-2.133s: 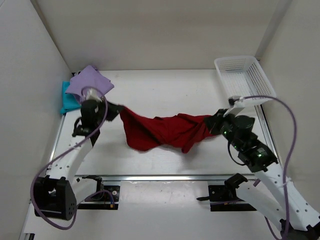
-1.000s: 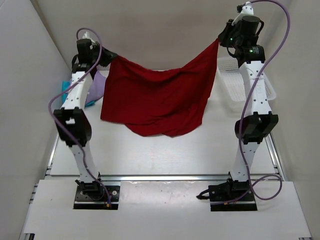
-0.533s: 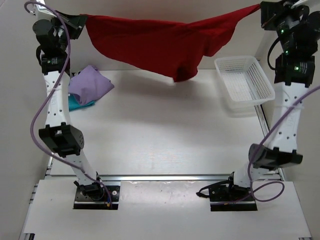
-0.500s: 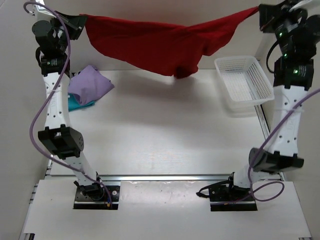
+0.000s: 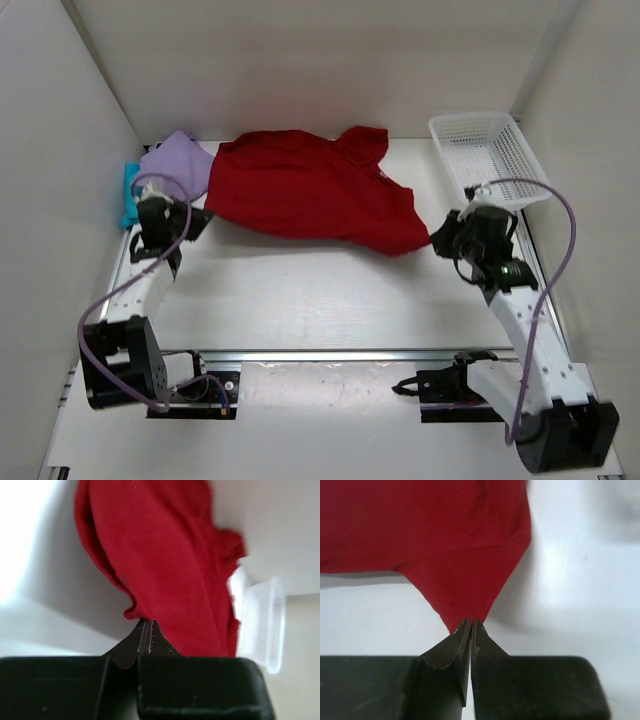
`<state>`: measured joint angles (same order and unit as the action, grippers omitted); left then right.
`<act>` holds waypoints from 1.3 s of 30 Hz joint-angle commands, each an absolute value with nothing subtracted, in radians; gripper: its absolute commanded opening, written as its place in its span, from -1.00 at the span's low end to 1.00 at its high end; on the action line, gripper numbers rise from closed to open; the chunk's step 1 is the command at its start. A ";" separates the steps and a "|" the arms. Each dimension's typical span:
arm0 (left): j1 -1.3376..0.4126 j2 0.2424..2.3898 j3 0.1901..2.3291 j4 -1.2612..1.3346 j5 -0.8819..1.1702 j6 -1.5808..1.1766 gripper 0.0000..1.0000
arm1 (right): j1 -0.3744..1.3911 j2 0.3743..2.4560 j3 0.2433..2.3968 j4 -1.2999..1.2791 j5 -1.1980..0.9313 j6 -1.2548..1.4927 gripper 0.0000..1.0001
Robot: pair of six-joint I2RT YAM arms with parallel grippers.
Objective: Fold and stack the t-shirts
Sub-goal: Flatten out the tshirt, then fold the flattened tshirt in 1/3 of the way
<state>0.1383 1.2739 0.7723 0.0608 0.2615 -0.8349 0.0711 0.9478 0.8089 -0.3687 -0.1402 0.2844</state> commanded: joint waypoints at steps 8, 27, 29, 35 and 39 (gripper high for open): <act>0.163 0.974 0.474 -0.093 0.275 -0.652 -1.00 | 0.322 0.444 0.695 -0.796 -0.003 0.512 -1.00; 0.155 1.060 0.523 -0.012 0.267 -0.807 -1.00 | 0.134 0.837 0.660 -0.349 -0.169 0.422 -1.00; 0.163 1.100 0.538 0.032 0.265 -0.828 -1.00 | 0.085 0.934 0.692 -0.287 -0.183 0.407 -1.00; 0.184 1.227 0.597 0.071 0.201 -0.854 -1.00 | 0.052 1.187 0.828 -0.166 -0.172 0.391 -1.00; 0.205 1.307 0.627 0.115 0.183 -0.880 -1.00 | 0.032 1.331 0.920 -0.130 -0.182 0.382 -0.99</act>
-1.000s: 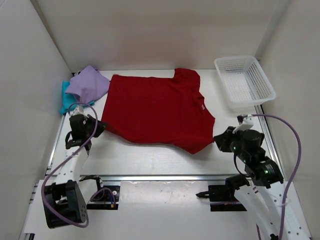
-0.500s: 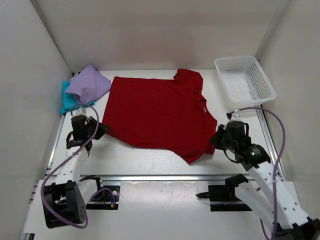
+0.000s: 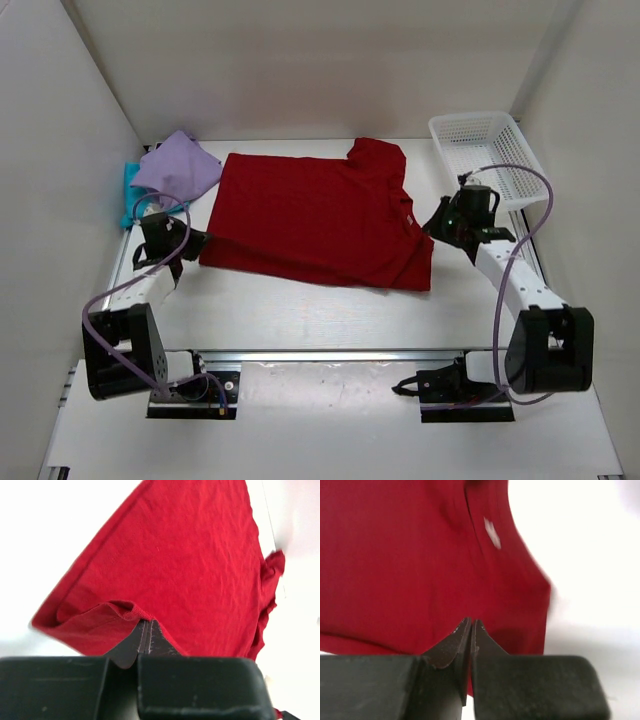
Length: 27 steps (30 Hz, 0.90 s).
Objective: Fold and stack the t-shirts
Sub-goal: Fold the flattened tshirt in 1/3 of the way
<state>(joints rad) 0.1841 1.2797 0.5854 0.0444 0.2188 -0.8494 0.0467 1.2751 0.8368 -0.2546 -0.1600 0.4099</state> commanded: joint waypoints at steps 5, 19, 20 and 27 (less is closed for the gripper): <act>0.212 1.420 0.663 0.158 0.198 -0.907 -1.00 | 0.023 1.489 1.058 -0.126 -0.189 0.376 -1.00; 0.195 1.584 0.761 0.245 0.207 -0.949 -1.00 | 0.009 1.762 1.339 -0.144 -0.210 0.353 -1.00; 0.190 1.600 0.762 0.276 0.221 -0.957 -1.00 | 0.012 1.785 1.351 -0.141 -0.215 0.359 -1.00; 0.192 1.678 0.789 0.285 0.224 -0.936 -1.00 | 0.031 1.940 1.550 -0.190 -0.241 0.324 -1.00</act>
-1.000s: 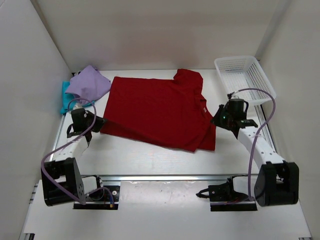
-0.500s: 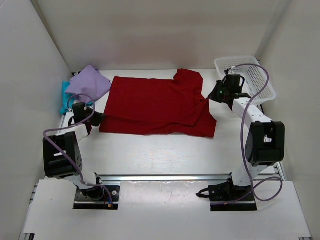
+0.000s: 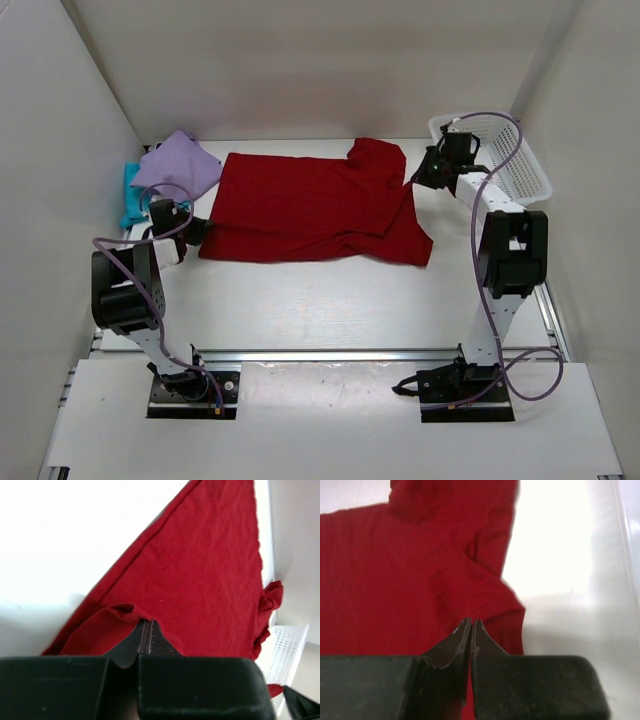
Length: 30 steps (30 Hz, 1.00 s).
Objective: Fold and stack the t-shirts
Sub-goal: Fold the flattened tshirt in 1/3 of the way
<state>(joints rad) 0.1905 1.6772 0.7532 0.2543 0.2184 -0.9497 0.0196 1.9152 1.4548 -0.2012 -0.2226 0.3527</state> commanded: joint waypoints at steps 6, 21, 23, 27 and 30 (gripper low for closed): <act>0.210 1.628 0.769 0.253 0.248 -0.924 -0.33 | 0.060 2.022 1.658 -0.265 -0.212 0.285 -0.90; 0.206 1.305 0.393 0.189 0.246 -0.908 -0.02 | -0.036 1.312 0.711 0.043 -0.198 0.452 -0.91; 0.210 1.325 0.387 0.201 0.255 -0.923 0.01 | -0.046 1.228 0.623 0.072 -0.203 0.469 -0.67; 0.225 1.371 0.368 0.225 0.287 -0.953 0.06 | -0.064 1.192 0.487 0.132 -0.250 0.488 -0.34; 0.229 1.385 0.354 0.248 0.285 -0.972 0.11 | -0.081 1.218 0.433 0.166 -0.268 0.499 -0.23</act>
